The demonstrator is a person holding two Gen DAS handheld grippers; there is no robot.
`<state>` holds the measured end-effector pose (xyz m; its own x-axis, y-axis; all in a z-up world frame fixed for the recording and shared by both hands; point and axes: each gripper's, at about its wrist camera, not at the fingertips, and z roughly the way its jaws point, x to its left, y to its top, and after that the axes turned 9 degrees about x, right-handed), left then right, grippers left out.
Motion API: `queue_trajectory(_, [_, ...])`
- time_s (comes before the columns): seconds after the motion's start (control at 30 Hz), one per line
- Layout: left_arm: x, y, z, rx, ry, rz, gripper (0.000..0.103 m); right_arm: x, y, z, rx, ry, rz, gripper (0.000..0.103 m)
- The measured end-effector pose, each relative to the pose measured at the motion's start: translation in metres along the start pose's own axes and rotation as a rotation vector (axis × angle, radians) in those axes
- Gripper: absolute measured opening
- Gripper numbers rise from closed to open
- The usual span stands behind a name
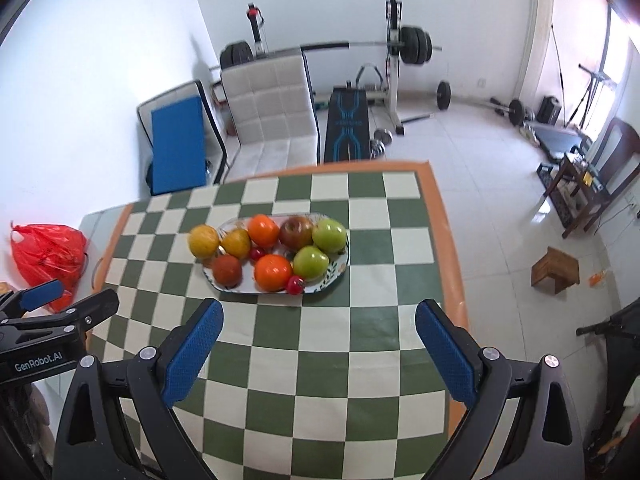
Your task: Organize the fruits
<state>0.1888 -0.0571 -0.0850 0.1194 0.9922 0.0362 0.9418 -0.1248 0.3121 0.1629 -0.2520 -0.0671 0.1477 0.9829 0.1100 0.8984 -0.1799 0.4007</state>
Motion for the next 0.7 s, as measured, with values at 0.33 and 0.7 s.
queue_trajectory(0.33, [-0.001,-0.027,-0.064,-0.073,-0.034,0.006,0.103,0.009,-0.022,-0.09,-0.093,0.024,0.007,0.099])
queue_trajectory(0.7, [-0.002,-0.04,-0.09,-0.11,-0.056,-0.004,0.103,0.016,-0.033,-0.127,-0.115,0.024,-0.005,0.099])
